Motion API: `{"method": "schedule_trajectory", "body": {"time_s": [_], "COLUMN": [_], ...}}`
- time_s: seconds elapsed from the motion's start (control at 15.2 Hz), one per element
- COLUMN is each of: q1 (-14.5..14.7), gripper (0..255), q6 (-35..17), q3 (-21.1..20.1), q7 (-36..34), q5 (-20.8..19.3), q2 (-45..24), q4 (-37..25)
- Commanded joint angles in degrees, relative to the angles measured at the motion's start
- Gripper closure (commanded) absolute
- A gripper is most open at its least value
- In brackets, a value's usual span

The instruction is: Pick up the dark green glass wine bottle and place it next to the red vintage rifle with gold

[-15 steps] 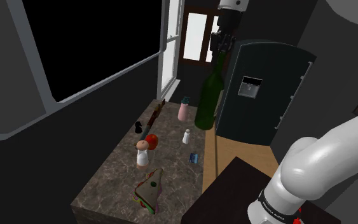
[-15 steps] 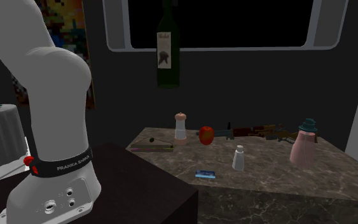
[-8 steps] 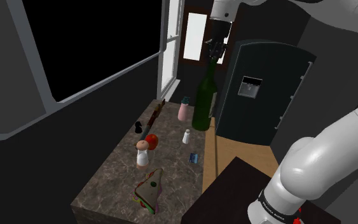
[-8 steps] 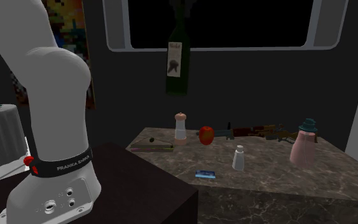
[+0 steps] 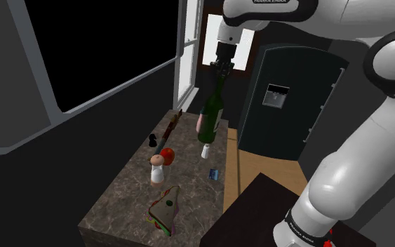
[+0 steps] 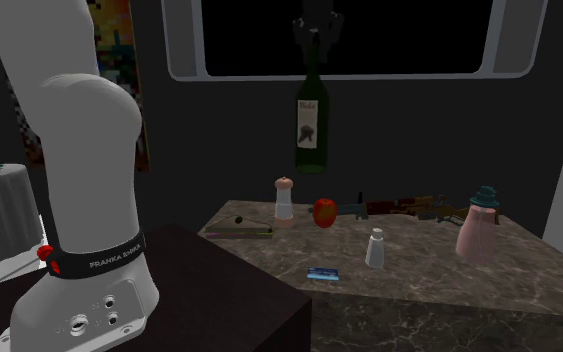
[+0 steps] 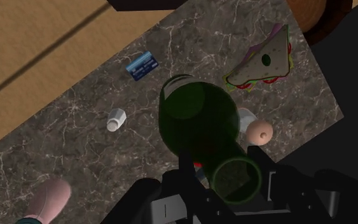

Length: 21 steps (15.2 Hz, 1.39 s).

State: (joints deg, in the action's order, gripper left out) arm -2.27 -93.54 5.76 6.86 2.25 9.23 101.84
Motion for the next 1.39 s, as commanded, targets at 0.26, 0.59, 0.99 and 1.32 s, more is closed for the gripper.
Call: {"method": "schedule_trajectory", "body": {"time_s": [0.26, 0.59, 0.99, 1.32], "q1": [-1.1, -2.0, -2.0, -2.0], "gripper": [255, 255, 255, 255], "q6": [-5.8, -9.1, -13.6, -17.3], "q3": [1.6, 2.3, 2.2, 2.2], "q7": [3.1, 5.1, 5.4, 5.7], "q5": [1.0, 2.2, 2.3, 2.5], "q2": [-9.7, -17.3, -17.6, -18.1], "q4": [-3.7, -7.9, -3.6, -0.4]}}
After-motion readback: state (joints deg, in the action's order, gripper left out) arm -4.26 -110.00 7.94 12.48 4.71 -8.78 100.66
